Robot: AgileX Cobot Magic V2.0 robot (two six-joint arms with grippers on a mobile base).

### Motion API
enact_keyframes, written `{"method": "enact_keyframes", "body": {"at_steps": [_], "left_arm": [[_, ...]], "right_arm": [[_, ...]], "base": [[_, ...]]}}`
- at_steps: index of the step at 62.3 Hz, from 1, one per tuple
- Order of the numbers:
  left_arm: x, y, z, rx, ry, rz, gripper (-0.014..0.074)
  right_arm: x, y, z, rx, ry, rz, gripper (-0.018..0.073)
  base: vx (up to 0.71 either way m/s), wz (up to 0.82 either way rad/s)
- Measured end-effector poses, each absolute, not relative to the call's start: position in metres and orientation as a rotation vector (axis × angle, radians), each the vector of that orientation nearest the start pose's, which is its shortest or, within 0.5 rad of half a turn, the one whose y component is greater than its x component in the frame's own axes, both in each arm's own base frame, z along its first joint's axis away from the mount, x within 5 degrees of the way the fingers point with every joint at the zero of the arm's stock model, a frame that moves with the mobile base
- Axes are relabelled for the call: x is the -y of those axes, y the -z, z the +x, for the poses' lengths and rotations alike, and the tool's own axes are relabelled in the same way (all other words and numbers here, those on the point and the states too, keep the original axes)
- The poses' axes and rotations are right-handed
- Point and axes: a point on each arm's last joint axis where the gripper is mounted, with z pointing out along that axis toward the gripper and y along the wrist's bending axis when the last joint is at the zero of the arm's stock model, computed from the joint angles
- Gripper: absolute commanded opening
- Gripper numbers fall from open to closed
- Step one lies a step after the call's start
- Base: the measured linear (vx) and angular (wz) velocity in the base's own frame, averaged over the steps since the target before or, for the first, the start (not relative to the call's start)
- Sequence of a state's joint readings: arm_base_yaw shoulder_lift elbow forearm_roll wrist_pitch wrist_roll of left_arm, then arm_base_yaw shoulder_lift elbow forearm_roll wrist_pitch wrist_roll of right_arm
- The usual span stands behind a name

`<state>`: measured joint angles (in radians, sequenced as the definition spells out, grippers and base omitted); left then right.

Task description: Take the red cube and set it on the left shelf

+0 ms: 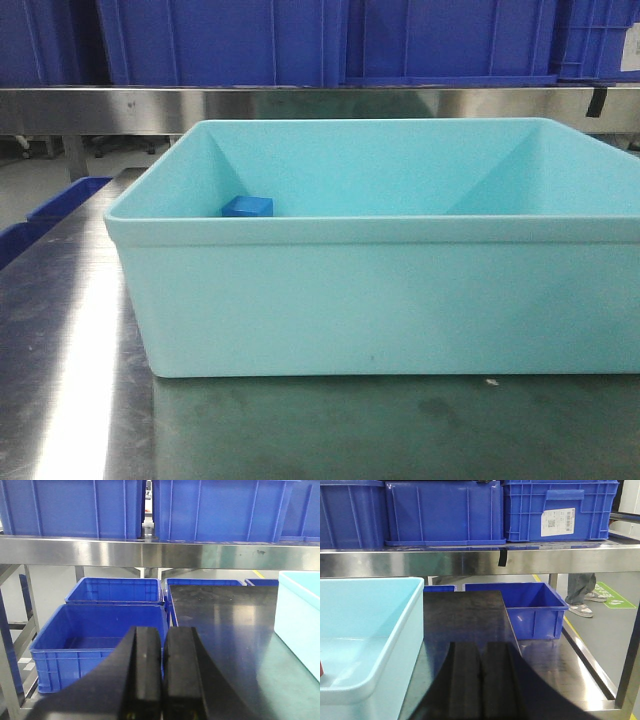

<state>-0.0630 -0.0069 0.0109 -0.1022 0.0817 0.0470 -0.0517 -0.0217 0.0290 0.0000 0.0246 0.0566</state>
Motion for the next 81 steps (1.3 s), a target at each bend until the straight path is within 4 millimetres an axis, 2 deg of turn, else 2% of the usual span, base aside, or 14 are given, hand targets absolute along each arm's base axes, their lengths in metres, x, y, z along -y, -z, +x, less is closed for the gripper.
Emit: {"method": "enact_keyframes", "body": {"at_steps": [27, 41, 63, 74, 81], "left_arm": [[0.004, -0.202, 0.056, -1.570, 0.099, 0.013, 0.0102], [0.004, -0.202, 0.056, -1.570, 0.099, 0.013, 0.0102], [0.004, -0.202, 0.056, -1.570, 0.098, 0.011, 0.0102], [0.004, -0.202, 0.056, -1.570, 0.098, 0.011, 0.0102], [0.004, -0.202, 0.056, -1.570, 0.098, 0.011, 0.0102]], "right_arm": [[0.003, -0.202, 0.056, -1.513, -0.004, 0.082, 0.0057], [0.003, -0.202, 0.056, -1.516, 0.083, 0.004, 0.0057], [0.003, -0.203, 0.056, -1.505, 0.100, -0.014, 0.0057], [0.002, -0.212, 0.055, -1.409, 0.070, 0.004, 0.0057], [0.003, -0.234, 0.050, -1.337, -0.009, 0.079, 0.0057]], "base": [[0.00, 0.00], [0.00, 0.00], [0.00, 0.00], [0.00, 0.00], [0.00, 0.00]]}}
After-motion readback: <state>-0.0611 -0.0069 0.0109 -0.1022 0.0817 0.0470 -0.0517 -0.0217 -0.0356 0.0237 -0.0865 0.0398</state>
